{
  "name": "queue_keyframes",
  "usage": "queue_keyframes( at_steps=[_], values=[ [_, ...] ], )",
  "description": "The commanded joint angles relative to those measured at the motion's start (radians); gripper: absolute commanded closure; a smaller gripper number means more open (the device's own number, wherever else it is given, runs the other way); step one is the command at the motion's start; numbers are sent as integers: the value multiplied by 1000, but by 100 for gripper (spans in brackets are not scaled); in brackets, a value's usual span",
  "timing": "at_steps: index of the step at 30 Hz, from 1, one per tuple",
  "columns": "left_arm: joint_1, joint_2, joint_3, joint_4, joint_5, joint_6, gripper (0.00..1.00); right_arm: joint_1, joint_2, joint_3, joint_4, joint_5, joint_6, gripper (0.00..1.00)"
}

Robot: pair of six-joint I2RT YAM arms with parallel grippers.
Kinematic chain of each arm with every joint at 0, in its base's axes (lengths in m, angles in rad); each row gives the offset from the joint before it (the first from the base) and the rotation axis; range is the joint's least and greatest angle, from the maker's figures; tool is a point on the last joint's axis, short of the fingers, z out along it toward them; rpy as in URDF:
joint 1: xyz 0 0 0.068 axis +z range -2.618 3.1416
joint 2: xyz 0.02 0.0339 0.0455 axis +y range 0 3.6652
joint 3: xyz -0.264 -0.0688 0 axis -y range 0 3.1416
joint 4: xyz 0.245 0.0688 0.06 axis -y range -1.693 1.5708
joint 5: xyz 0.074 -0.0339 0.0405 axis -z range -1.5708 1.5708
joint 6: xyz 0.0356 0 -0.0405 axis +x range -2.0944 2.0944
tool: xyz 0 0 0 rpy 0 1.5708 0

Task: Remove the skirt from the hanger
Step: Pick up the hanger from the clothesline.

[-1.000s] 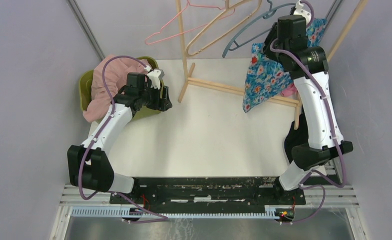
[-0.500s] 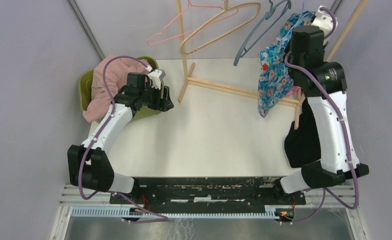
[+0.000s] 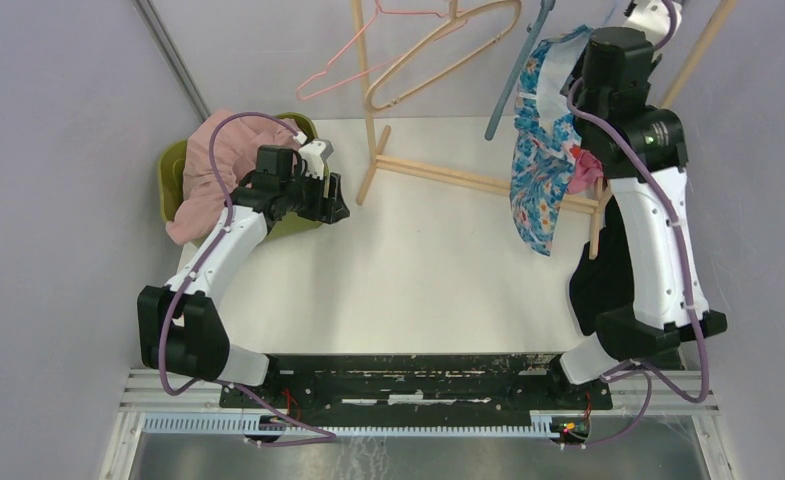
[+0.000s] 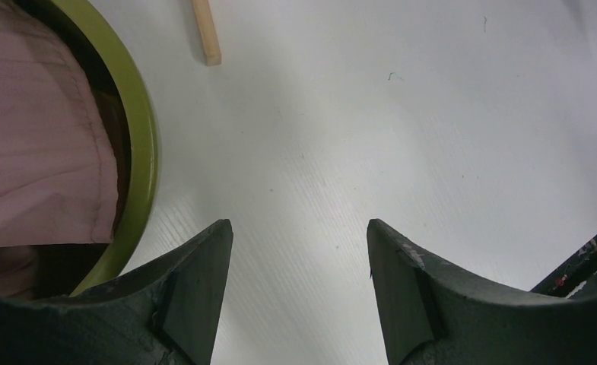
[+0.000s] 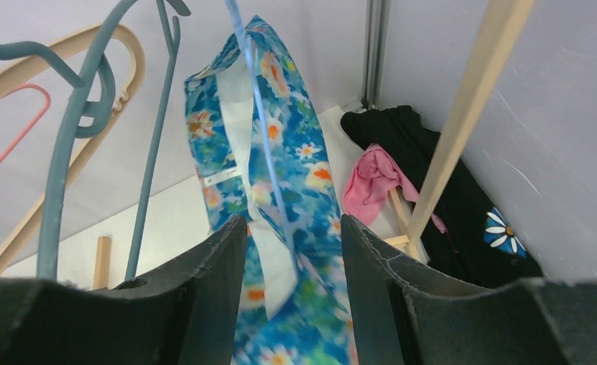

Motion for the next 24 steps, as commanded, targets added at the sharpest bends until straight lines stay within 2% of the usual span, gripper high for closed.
queue_keyframes(
  at_steps=[1,10,14,19,21,24],
  values=[
    [-6,-13,3,25,9,46,28,-30,66,45,103,10,-28,46],
    [-5,-14,-6,18,0,71,28,-107,159,80,112,-18,-46,46],
    [-4,-3,1,15,0,75,28,-125,174,74,110,-58,-55,50],
    [-5,6,8,12,1,77,28,-134,184,64,107,-97,-118,76],
    [-5,6,9,10,-1,79,28,-140,186,55,108,-123,-149,81],
    [-5,4,7,8,-5,80,28,-150,169,11,137,-152,-167,95]
  ],
)
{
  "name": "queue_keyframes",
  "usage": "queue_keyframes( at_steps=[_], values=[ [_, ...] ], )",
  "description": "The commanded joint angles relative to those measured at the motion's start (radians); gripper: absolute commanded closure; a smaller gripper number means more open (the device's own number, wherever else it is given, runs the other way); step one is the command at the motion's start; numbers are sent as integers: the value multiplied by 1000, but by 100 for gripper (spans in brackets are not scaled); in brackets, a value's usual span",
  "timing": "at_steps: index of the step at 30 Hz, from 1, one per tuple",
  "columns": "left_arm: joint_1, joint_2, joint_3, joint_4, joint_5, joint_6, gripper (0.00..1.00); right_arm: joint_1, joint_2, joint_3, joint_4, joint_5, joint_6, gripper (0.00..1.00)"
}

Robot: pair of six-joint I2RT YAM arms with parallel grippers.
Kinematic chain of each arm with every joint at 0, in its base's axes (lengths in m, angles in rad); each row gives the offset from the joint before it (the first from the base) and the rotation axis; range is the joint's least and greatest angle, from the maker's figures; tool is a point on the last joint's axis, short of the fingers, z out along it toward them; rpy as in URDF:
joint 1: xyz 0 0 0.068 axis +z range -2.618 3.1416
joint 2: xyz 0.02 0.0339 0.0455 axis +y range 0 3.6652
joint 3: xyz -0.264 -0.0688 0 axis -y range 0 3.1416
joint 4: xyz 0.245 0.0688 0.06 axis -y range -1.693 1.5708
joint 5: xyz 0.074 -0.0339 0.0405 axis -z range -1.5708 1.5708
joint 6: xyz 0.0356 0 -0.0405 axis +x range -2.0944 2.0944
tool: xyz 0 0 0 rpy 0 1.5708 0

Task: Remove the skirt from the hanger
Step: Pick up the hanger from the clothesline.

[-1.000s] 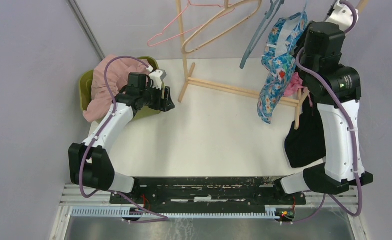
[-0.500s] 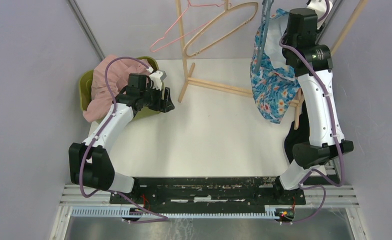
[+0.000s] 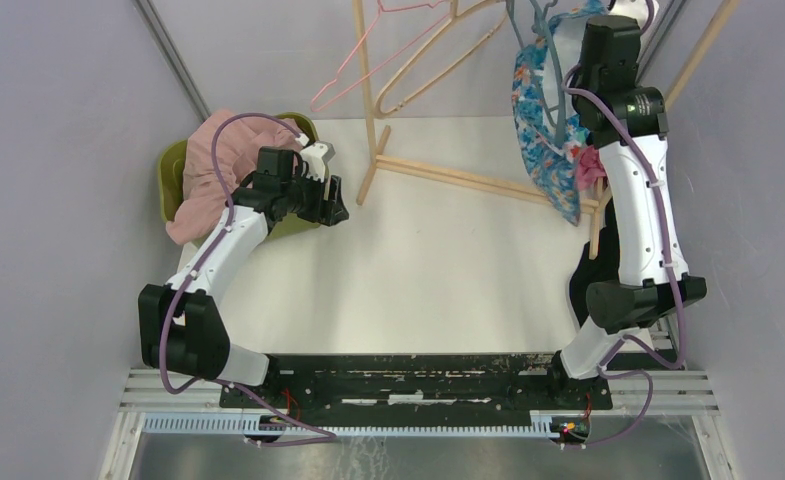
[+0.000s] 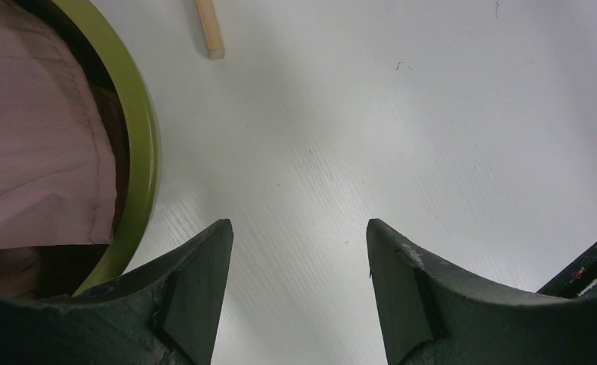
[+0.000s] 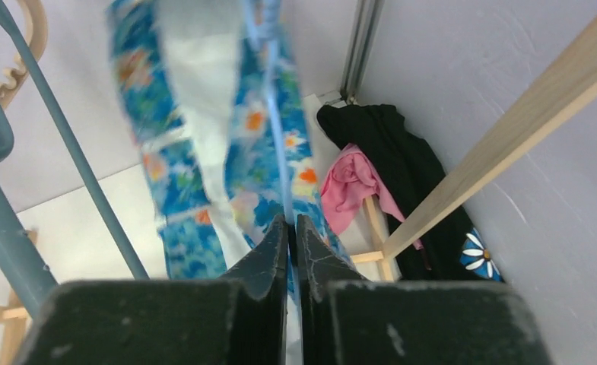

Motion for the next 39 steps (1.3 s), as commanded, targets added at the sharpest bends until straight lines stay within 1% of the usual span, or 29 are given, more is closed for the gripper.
queue_keyframes(
  at_steps=[1,4,10,18,24,29,35,39],
  values=[
    [-5,-1,15,13,-3,50,28,-18,-22,-39,92,-61,-53,98],
    [-5,-5,14,11,-5,51,28,-26,-44,-86,139,-91,-69,99],
    [-6,-16,8,9,-17,56,28,-33,-57,-135,199,-31,-78,99],
    [-6,-10,10,14,-22,56,29,-33,-93,-120,249,-42,-144,99],
    [-5,-1,20,14,-19,52,29,-33,-166,-169,410,10,-281,99],
    [-6,2,22,13,-21,52,29,-33,-203,-184,478,-6,-297,99],
    [-5,-1,18,15,-27,56,29,-33,-204,-195,549,-11,-341,99],
    [-5,-7,10,15,-35,59,28,-33,-174,-179,504,-2,-318,99]
  ],
)
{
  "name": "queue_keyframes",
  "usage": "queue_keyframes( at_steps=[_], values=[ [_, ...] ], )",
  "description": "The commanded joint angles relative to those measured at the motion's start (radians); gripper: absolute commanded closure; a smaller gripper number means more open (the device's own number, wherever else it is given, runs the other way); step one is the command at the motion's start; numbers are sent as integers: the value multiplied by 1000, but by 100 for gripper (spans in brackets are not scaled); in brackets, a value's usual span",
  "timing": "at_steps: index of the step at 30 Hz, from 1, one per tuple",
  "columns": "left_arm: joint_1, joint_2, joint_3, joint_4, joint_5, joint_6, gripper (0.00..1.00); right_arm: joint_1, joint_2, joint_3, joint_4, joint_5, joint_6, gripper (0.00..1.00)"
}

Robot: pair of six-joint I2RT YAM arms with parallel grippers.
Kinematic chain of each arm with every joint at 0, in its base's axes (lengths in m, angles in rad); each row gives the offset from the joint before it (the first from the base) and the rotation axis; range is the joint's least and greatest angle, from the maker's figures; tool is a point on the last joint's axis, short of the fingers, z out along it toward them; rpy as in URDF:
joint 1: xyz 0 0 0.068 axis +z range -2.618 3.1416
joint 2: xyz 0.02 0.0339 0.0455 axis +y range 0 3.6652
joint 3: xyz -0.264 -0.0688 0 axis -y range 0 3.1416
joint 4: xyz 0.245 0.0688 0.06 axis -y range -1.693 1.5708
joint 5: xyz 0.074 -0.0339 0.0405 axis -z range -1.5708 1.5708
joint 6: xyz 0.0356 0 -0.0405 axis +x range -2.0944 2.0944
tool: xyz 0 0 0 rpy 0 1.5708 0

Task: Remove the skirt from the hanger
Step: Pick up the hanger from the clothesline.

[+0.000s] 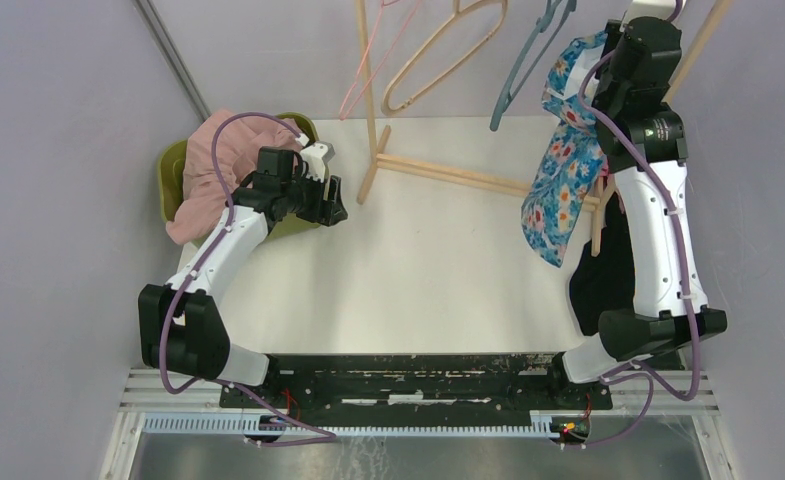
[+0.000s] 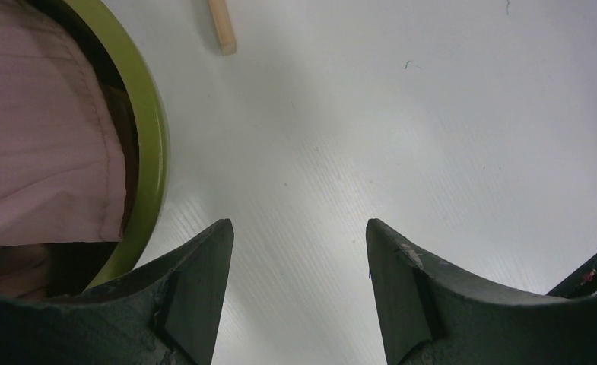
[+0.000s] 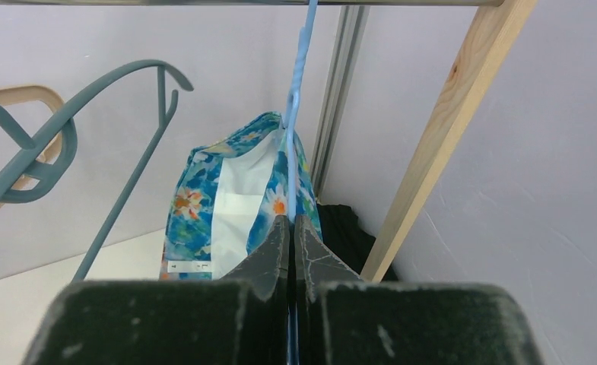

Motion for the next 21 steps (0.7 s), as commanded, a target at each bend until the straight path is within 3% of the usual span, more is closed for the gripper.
queue_keyframes(
  at_steps=[1,3,6,10,12,17,21],
  values=[
    [-5,-8,8,16,-20,42,29,-6,-4,9,102,20,9,99],
    [-6,-10,7,16,-22,43,29,-6,7,2,62,21,35,96],
    [-6,-14,8,15,-26,47,29,-9,29,14,-17,16,96,65],
    [-5,-16,10,14,-29,50,28,-10,31,7,-66,17,157,40],
    [-5,-19,10,14,-28,50,28,-13,40,26,-97,15,179,39],
    [-5,-25,-3,17,-26,50,29,-17,94,115,-246,65,276,51],
    [-6,-29,-15,19,-26,50,29,-16,114,181,-333,47,338,41]
  ],
)
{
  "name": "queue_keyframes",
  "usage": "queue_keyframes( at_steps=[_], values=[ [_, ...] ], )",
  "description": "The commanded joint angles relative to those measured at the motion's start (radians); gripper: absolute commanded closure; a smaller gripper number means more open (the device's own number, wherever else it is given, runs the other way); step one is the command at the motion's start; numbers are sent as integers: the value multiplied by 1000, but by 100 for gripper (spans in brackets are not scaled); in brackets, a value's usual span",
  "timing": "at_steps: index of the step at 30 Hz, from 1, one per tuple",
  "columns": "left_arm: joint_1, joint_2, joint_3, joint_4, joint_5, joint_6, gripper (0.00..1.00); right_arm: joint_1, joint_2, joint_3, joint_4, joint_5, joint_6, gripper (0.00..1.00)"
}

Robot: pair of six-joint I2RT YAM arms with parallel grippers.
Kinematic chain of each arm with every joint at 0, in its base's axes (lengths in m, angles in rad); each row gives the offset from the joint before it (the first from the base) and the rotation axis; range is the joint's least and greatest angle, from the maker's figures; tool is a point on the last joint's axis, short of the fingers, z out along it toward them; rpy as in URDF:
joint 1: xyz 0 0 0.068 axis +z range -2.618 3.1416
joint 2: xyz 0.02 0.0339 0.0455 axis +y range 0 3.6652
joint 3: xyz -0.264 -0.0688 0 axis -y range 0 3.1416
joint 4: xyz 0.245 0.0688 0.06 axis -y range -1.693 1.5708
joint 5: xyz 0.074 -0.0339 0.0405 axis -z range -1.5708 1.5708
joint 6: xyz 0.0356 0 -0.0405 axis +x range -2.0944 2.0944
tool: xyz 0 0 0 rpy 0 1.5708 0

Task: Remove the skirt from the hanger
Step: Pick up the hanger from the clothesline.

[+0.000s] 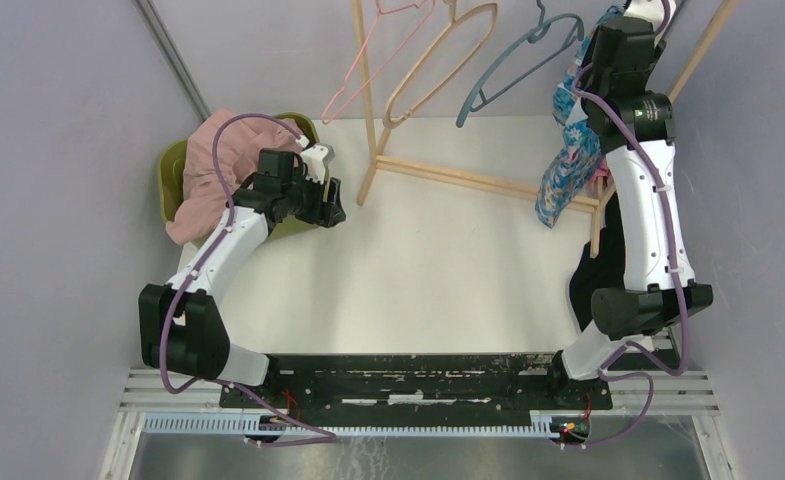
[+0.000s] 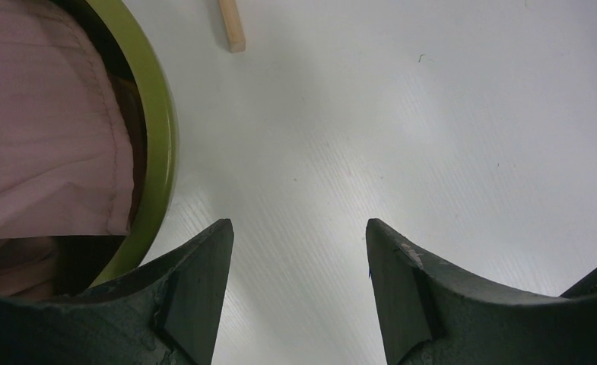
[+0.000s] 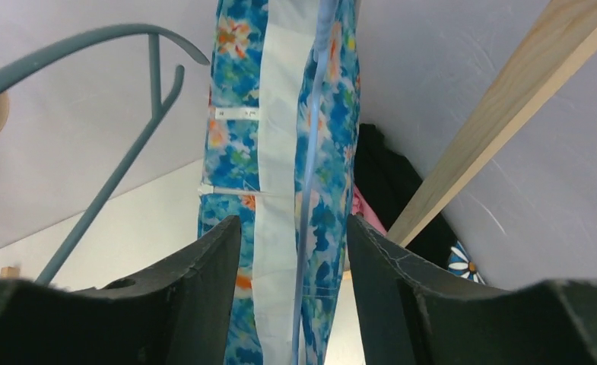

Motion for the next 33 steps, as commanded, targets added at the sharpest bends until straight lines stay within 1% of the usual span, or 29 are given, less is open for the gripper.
queue_keyframes(
  at_steps=[1,4,5,6,10,12,13,14,16,18,19,21,22,23,25,29,33],
  values=[
    [-5,-27,-9,20,2,36,29,-5,9,117,-107,25,95,41],
    [-5,-21,-4,21,7,34,29,-5,49,200,-177,53,109,45],
    [-6,-20,-4,22,11,34,29,-5,66,225,-201,62,119,48],
    [-6,-16,-4,22,15,33,29,-5,78,242,-222,71,123,49],
    [-7,-16,-7,23,17,33,29,-9,116,260,-263,76,151,44],
    [-7,-14,-6,22,16,34,29,-10,125,250,-255,55,161,58],
    [-7,-13,-4,21,16,34,29,-9,132,249,-249,41,161,62],
    [-7,-12,-2,19,15,34,29,-9,140,257,-254,30,163,64],
    [-7,-10,2,15,12,37,29,-9,162,280,-276,26,170,64],
    [-7,-9,2,12,5,40,29,-9,175,299,-293,20,173,68],
    [-7,-8,2,12,4,40,29,-10,178,300,-292,18,176,73],
    [-6,-4,3,11,3,42,29,-9,175,298,-286,17,180,91],
    [-7,-2,4,11,3,42,29,-10,174,295,-282,20,176,97],
    [-7,-1,5,11,2,42,29,-10,168,287,-273,20,169,99],
    [-7,3,8,11,4,42,29,-9,138,242,-234,6,138,99],
    [-7,13,12,9,3,40,29,-9,22,47,-72,-3,77,99],
    [-7,18,7,14,4,39,29,-9,-3,17,-37,44,-11,99]
  ],
)
